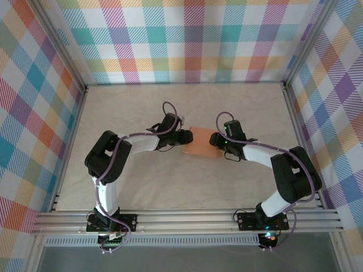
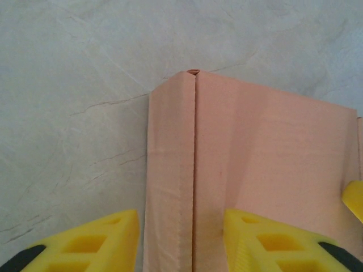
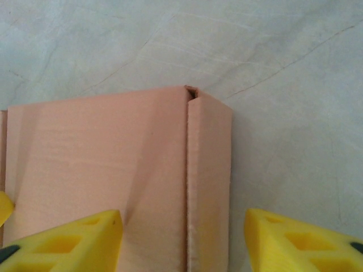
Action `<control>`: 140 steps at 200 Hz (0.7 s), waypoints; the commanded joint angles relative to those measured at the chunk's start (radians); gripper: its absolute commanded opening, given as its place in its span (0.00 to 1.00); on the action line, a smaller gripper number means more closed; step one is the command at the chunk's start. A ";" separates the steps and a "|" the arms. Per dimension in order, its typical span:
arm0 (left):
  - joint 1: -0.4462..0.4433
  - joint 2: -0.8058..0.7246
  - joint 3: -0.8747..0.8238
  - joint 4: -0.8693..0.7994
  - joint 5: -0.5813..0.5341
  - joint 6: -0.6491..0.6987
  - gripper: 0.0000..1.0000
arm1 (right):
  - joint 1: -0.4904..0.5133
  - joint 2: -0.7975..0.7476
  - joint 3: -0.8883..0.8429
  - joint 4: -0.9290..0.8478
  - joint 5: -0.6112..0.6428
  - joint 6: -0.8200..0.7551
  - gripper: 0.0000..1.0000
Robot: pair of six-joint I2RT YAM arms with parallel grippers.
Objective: Fold the paper box
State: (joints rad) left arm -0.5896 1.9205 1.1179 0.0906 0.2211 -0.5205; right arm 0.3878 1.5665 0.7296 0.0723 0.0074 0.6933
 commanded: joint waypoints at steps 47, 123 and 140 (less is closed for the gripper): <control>0.061 0.007 -0.120 0.157 0.116 -0.122 0.32 | -0.122 -0.011 -0.101 0.244 -0.303 0.159 0.68; 0.112 0.018 -0.182 0.224 0.169 -0.161 0.29 | -0.141 0.058 -0.110 0.369 -0.434 0.190 0.71; 0.122 0.023 -0.196 0.241 0.185 -0.166 0.29 | -0.142 0.079 -0.100 0.394 -0.478 0.191 0.71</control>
State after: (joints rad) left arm -0.4950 1.9205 0.9688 0.3656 0.4011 -0.6720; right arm 0.2497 1.6138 0.6273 0.3885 -0.3882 0.8722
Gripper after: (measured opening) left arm 0.287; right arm 0.712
